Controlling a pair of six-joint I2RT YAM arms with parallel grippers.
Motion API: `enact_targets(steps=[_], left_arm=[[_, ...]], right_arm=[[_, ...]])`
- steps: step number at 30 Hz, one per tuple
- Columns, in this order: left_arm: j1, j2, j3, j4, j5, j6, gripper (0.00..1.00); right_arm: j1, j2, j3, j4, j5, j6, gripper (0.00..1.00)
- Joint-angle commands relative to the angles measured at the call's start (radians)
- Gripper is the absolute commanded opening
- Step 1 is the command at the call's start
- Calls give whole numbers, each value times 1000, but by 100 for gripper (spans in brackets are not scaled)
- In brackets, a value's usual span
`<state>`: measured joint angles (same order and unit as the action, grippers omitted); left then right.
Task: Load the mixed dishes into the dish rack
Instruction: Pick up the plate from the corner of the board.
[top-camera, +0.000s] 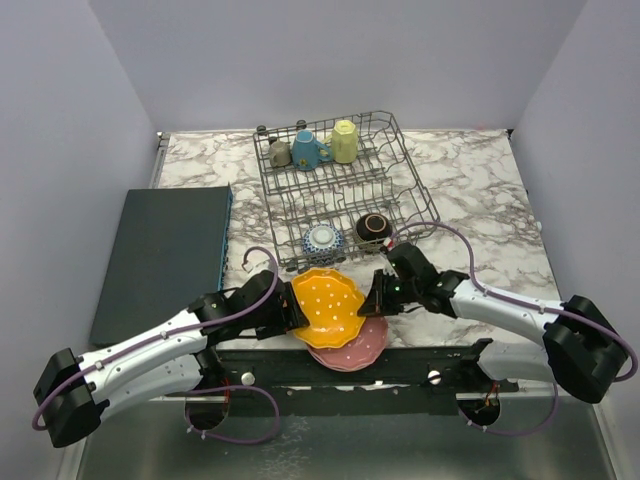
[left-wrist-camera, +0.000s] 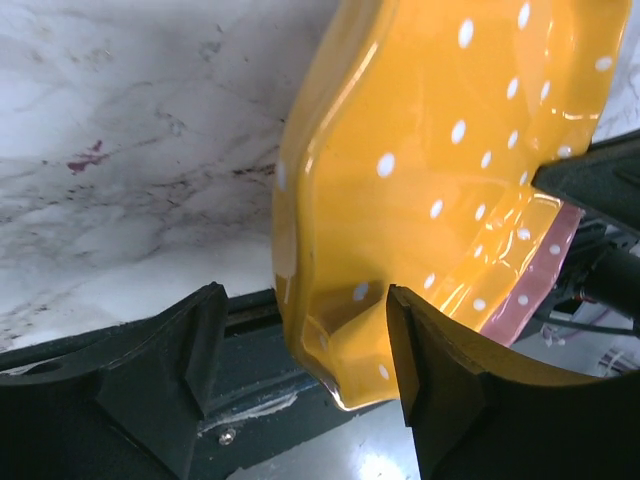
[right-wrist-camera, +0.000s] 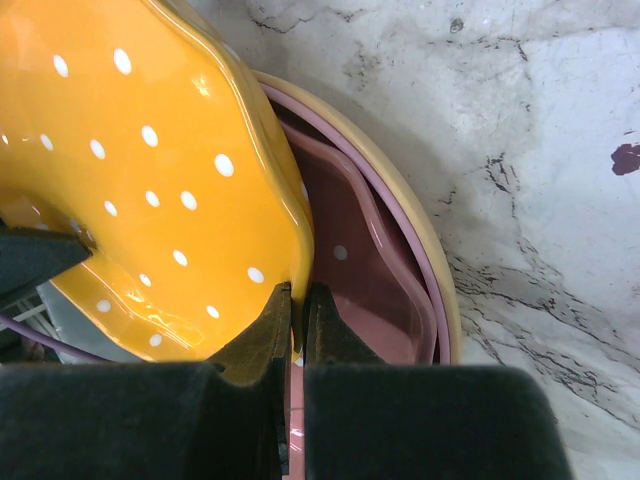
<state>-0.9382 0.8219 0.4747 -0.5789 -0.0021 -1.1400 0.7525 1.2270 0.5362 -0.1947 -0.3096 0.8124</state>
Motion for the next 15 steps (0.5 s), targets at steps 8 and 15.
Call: enact_targets(steps=[8, 15], left_arm=[[63, -31, -9, 116, -58, 19, 65], [115, -68, -69, 217, 38, 12, 58]], right_arm=[[4, -23, -27, 47, 5, 16, 0], [8, -34, -48, 60, 1, 23, 0]])
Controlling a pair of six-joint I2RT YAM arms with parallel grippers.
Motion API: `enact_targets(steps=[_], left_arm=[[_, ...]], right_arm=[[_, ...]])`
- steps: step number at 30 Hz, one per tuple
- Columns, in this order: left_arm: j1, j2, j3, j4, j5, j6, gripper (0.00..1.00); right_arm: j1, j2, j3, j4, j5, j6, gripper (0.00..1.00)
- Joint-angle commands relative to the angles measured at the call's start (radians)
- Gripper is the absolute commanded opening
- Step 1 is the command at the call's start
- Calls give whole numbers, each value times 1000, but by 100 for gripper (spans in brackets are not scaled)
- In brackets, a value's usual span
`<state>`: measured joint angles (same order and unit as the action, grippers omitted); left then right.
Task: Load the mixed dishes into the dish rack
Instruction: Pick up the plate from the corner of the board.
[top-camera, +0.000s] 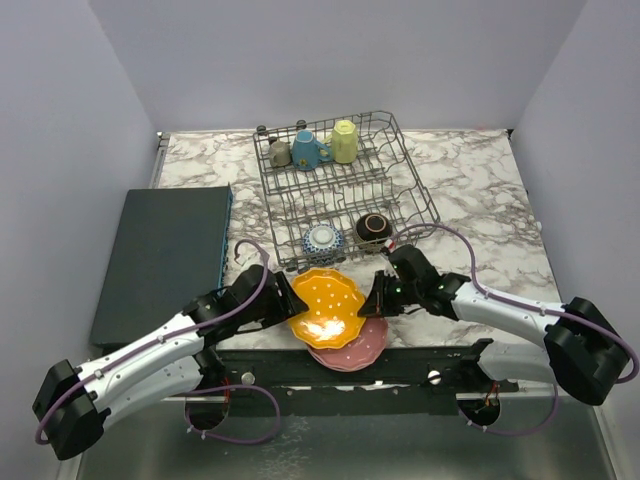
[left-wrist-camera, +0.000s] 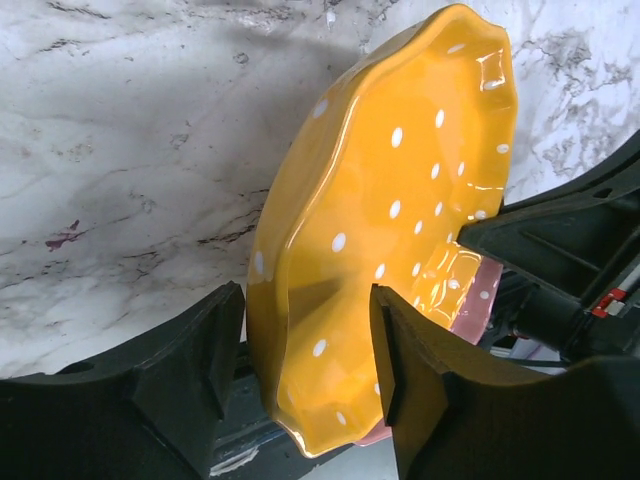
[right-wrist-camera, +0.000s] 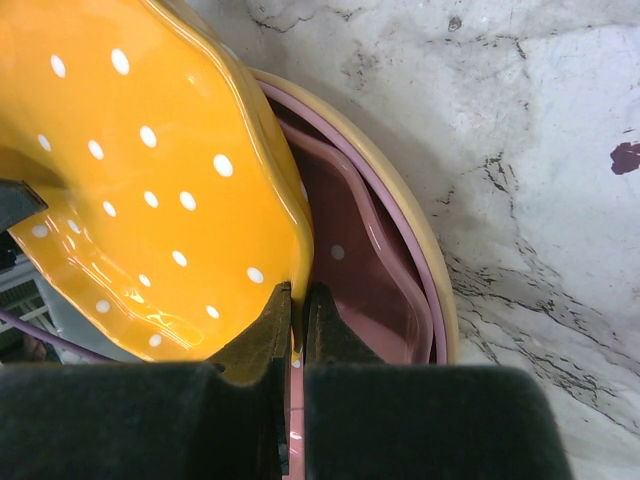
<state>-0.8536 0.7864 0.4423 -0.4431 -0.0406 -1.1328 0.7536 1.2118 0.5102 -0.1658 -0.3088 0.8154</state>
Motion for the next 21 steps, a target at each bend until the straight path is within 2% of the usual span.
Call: enact_targets(steps=[1, 7, 13, 21], left_arm=[[40, -43, -46, 92, 91, 3, 56], [113, -89, -104, 178, 203, -16, 48], [136, -154, -107, 192, 244, -15, 43], [140, -141, -85, 219, 318, 17, 20]], right_arm=[[7, -19, -24, 34, -2, 21, 0], [9, 0, -27, 52, -12, 22, 0], [10, 19, -23, 58, -15, 20, 0], [16, 37, -5, 71, -12, 22, 0]])
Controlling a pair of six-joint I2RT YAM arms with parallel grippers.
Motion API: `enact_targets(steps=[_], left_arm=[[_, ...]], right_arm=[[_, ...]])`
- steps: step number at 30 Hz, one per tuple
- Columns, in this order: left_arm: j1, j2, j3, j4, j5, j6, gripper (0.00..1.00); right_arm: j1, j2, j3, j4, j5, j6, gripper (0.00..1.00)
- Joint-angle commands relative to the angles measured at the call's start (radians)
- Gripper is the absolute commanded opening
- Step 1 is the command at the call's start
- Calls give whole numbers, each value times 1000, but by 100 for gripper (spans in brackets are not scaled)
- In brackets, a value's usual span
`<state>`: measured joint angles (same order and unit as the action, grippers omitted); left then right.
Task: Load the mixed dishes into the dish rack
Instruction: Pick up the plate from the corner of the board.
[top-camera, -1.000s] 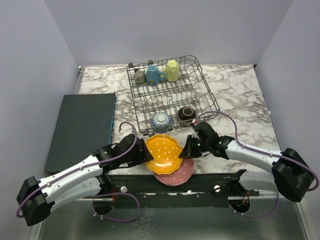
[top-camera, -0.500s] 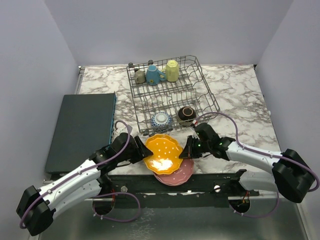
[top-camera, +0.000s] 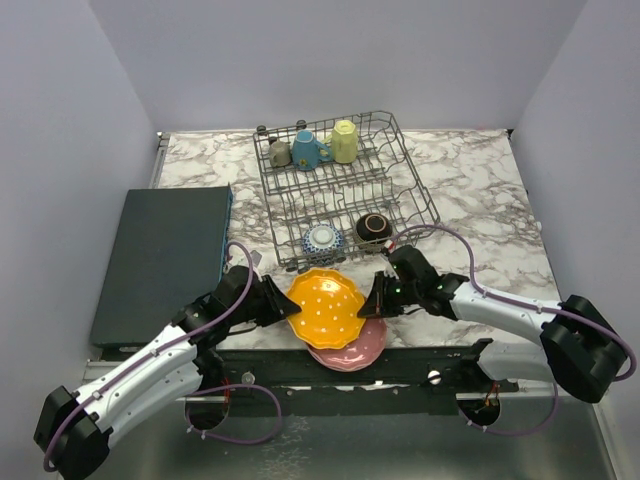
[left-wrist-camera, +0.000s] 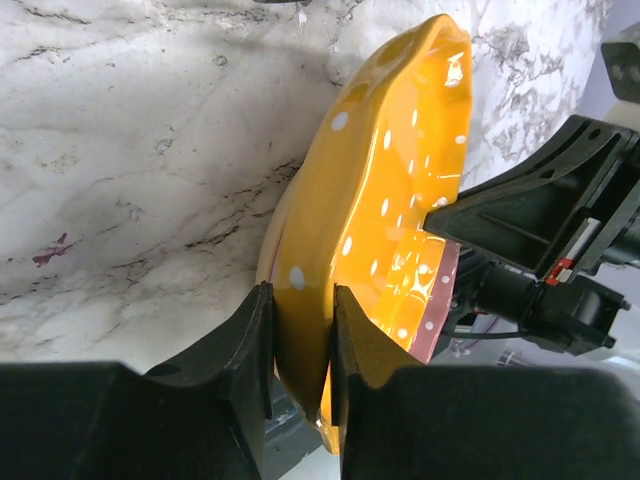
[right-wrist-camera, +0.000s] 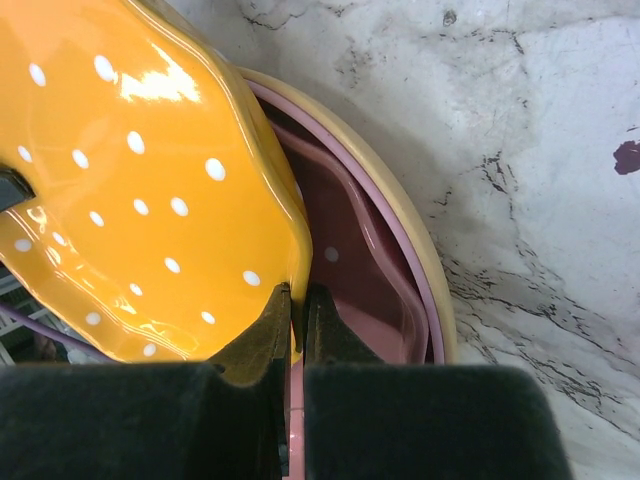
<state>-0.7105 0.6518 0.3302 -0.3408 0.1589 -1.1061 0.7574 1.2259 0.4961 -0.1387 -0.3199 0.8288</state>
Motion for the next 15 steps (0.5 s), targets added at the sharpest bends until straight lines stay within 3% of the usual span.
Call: enact_targets(steps=[1, 3, 4, 8, 15], left_arm=[[-4, -8, 30, 116, 119, -7, 16], [-1, -10, 35, 115, 119, -3, 2], [-2, -13, 39, 114, 119, -2, 0], [0, -20, 59, 105, 121, 6, 0], [1, -61, 87, 90, 116, -5, 0]], right_arm=[[12, 22, 11, 42, 2, 9, 0], [14, 21, 20, 35, 7, 10, 0], [14, 19, 23, 28, 11, 10, 0], [13, -4, 34, -3, 36, 9, 1], [14, -101, 42, -64, 74, 19, 20]])
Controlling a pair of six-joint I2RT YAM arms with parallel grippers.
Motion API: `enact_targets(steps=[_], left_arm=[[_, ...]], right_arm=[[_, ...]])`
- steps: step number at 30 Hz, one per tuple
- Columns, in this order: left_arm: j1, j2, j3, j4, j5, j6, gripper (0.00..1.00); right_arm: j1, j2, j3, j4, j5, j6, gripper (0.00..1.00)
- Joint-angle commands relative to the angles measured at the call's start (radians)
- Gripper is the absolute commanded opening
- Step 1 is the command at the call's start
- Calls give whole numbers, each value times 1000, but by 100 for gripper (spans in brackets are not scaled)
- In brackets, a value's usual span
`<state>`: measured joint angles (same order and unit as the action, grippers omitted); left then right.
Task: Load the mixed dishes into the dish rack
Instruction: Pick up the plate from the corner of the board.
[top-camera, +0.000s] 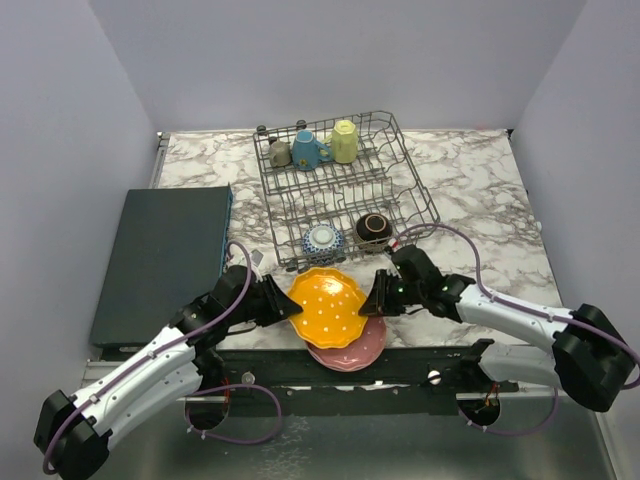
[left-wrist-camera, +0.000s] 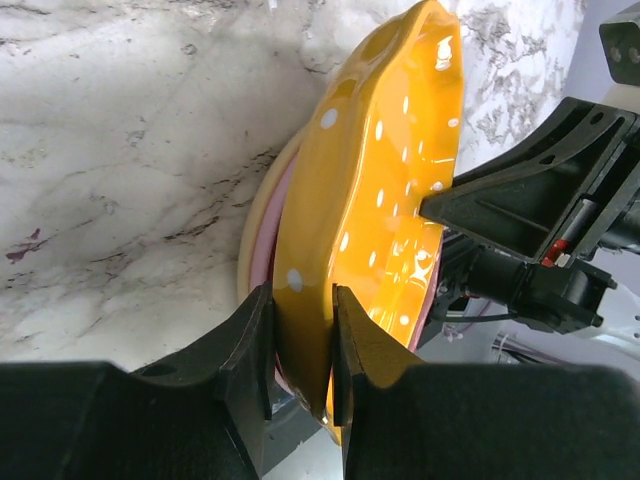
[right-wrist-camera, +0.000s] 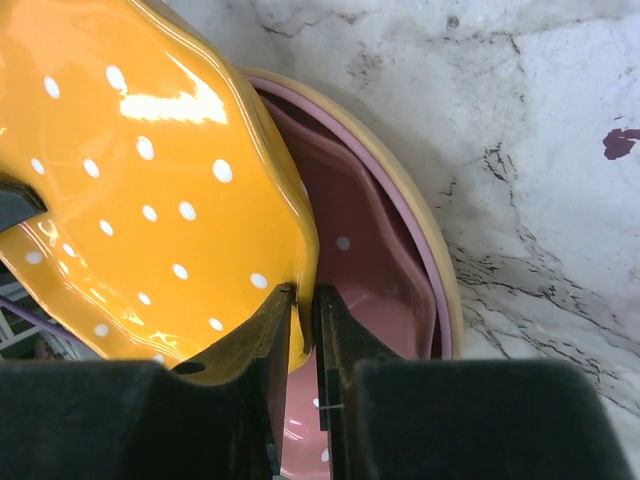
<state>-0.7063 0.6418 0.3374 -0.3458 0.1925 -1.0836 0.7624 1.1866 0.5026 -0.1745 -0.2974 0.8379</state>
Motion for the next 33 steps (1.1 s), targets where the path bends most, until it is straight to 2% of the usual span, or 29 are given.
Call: enact_targets(steps=[1, 9, 17, 25, 33], left_arm=[[-4, -56, 85, 93, 81, -27, 0], [-2, -82, 120, 70, 73, -27, 0], [-1, -124, 142, 60, 74, -46, 0], [-1, -165, 165, 70, 84, -82, 0], [-2, -187, 222, 92, 99, -103, 0]], right_arm=[[8, -75, 39, -35, 58, 12, 23], [9, -143, 61, -106, 87, 10, 42], [9, -267, 43, -117, 97, 32, 66], [9, -413, 6, -63, 54, 90, 72], [8, -464, -20, 35, -23, 154, 73]])
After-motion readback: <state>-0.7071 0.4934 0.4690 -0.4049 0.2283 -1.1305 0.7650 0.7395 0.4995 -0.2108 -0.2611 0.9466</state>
